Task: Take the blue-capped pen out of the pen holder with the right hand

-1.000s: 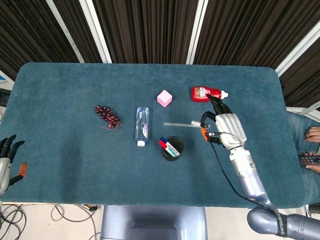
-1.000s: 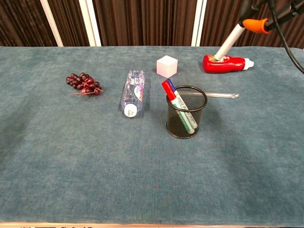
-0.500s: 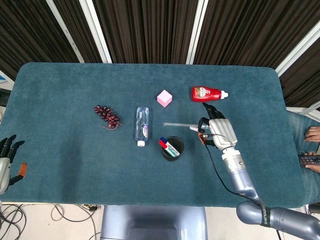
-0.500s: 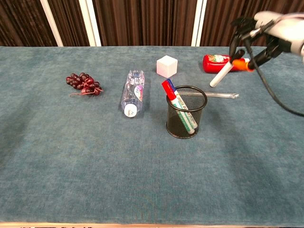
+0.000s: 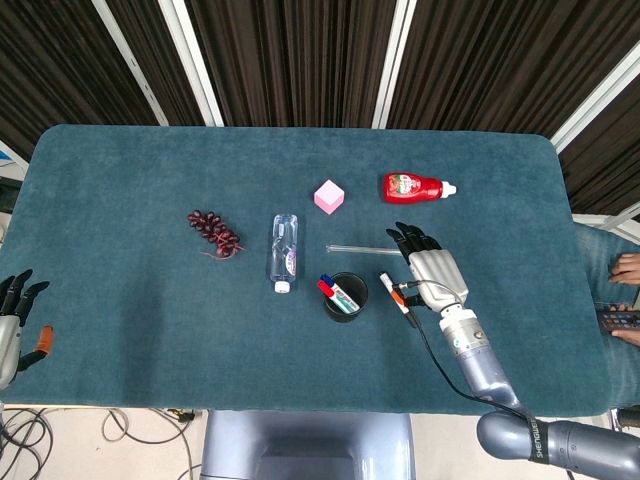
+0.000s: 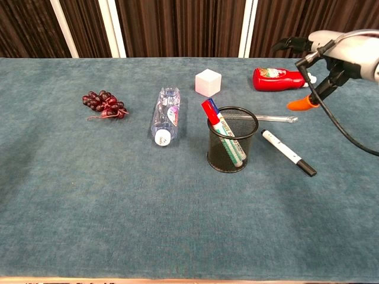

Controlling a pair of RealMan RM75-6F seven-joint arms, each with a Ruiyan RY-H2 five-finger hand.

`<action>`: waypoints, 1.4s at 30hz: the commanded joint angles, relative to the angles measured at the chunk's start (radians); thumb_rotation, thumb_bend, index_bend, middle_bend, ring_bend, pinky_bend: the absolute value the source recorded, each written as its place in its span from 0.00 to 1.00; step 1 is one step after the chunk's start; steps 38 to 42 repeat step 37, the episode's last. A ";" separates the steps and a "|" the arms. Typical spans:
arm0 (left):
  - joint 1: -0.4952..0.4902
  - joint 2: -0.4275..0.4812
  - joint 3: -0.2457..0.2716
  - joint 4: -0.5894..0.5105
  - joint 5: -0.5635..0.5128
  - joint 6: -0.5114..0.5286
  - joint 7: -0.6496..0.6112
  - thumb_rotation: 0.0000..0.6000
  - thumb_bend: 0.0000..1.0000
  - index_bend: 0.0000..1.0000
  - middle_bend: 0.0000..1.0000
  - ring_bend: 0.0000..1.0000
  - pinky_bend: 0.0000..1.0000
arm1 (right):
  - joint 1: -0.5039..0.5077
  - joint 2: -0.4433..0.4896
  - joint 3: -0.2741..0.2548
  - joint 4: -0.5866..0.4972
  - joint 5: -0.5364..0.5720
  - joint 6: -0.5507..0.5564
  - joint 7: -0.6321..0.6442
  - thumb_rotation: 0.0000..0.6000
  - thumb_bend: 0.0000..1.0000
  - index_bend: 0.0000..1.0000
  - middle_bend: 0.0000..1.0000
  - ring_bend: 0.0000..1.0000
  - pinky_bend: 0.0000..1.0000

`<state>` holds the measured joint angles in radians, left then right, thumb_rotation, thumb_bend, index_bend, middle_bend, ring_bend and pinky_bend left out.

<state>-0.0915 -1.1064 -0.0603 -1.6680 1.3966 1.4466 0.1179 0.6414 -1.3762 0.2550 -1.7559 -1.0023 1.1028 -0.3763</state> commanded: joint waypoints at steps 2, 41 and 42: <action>0.000 0.000 0.000 0.002 0.001 0.001 0.000 1.00 0.44 0.17 0.03 0.04 0.10 | -0.033 0.050 -0.001 -0.061 -0.044 0.078 -0.014 1.00 0.26 0.07 0.00 0.00 0.17; 0.003 -0.004 0.001 0.003 0.012 0.013 0.017 1.00 0.44 0.17 0.03 0.04 0.10 | -0.468 0.028 -0.227 0.294 -0.447 0.471 0.248 1.00 0.21 0.03 0.00 0.00 0.17; 0.003 -0.004 0.001 0.003 0.012 0.013 0.017 1.00 0.44 0.17 0.03 0.04 0.10 | -0.468 0.028 -0.227 0.294 -0.447 0.471 0.248 1.00 0.21 0.03 0.00 0.00 0.17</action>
